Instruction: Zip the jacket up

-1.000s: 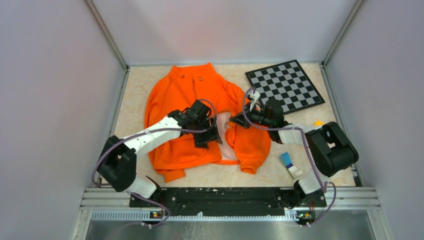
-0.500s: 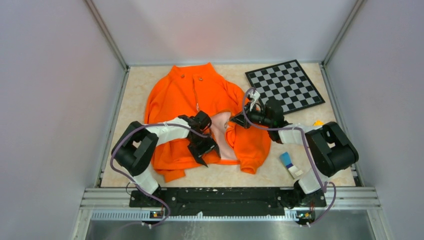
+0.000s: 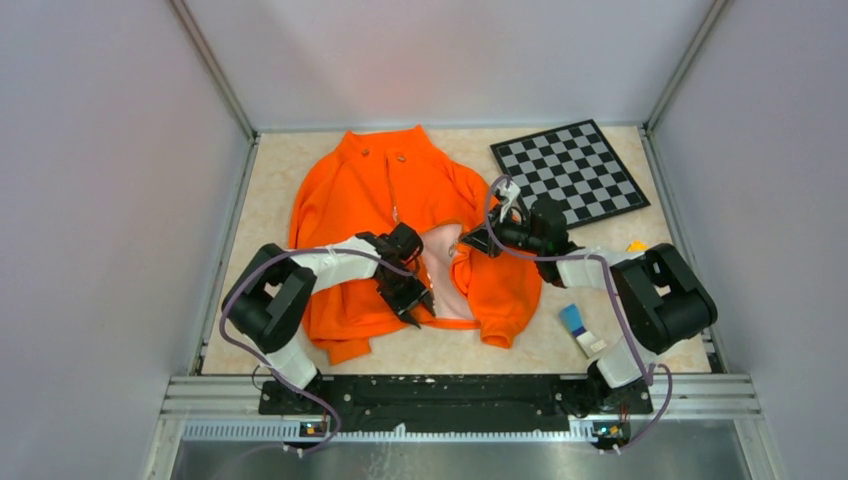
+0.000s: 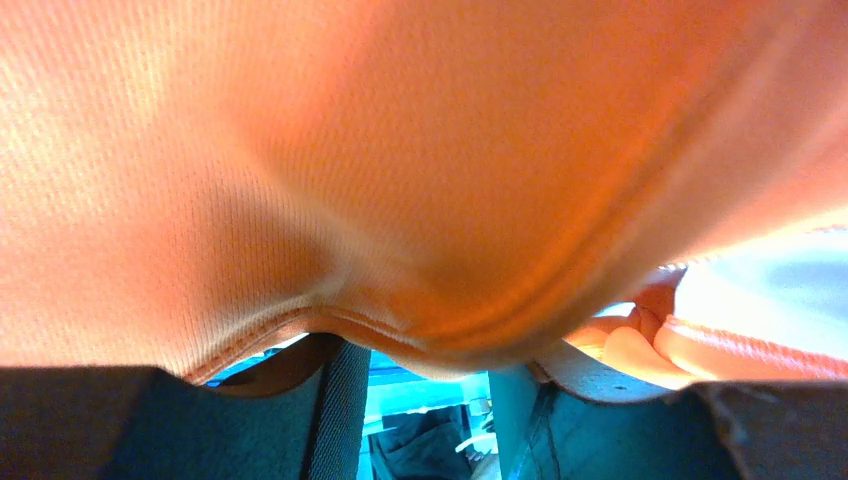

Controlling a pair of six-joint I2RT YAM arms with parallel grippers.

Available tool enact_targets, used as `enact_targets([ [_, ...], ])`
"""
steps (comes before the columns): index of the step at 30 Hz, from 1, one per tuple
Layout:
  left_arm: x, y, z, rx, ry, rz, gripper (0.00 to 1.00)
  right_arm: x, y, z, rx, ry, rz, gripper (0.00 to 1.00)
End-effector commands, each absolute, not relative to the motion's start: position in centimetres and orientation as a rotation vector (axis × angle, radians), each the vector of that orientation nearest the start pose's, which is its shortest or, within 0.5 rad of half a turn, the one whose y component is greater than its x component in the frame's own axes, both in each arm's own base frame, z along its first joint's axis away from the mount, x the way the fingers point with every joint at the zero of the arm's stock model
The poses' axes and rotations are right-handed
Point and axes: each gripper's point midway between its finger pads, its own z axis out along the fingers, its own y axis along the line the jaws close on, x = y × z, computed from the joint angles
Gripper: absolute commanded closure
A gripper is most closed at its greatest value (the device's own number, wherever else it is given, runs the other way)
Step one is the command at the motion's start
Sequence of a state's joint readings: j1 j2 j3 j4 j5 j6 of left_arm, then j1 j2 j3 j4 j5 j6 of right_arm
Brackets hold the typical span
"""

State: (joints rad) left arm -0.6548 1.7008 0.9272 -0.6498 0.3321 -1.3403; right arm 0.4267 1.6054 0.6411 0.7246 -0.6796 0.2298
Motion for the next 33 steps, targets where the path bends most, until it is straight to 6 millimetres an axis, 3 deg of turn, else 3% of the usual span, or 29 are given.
enact_targets([
  [1,18.9,-25.8,3.7,-1.049,3.028,-0.589,0.51,33.0,27.7,14.8,-0.694,1.668,1.064,1.0],
  [10,18.7,-26.4,3.6,-1.023,3.024,-0.684,0.51,33.0,27.8,14.5,-0.696,1.677,1.062,1.0],
  [17,19.5,-26.7,4.7,-0.932,2.961,-0.771,0.84,32.8,28.1,14.5,-0.709,1.68,1.062,1.0],
  [20,20.2,-27.1,6.0,-0.809,2.9,-0.86,0.94,32.7,28.2,14.3,-0.715,1.705,1.06,1.0],
  [23,20.8,-27.6,7.8,-0.633,2.798,-0.994,0.97,32.0,28.7,14.7,-0.724,1.726,1.08,1.0],
  [28,20.5,-28.0,11.2,-0.23,2.49,-1.278,1.0,28.5,30.5,14.5,-0.782,1.739,1.173,1.0],
  [33,20.5,-26.5,14.2,0.072,2.157,-1.266,1.0,25.9,30.8,14.8,-0.737,1.751,1.297,1.0],
])
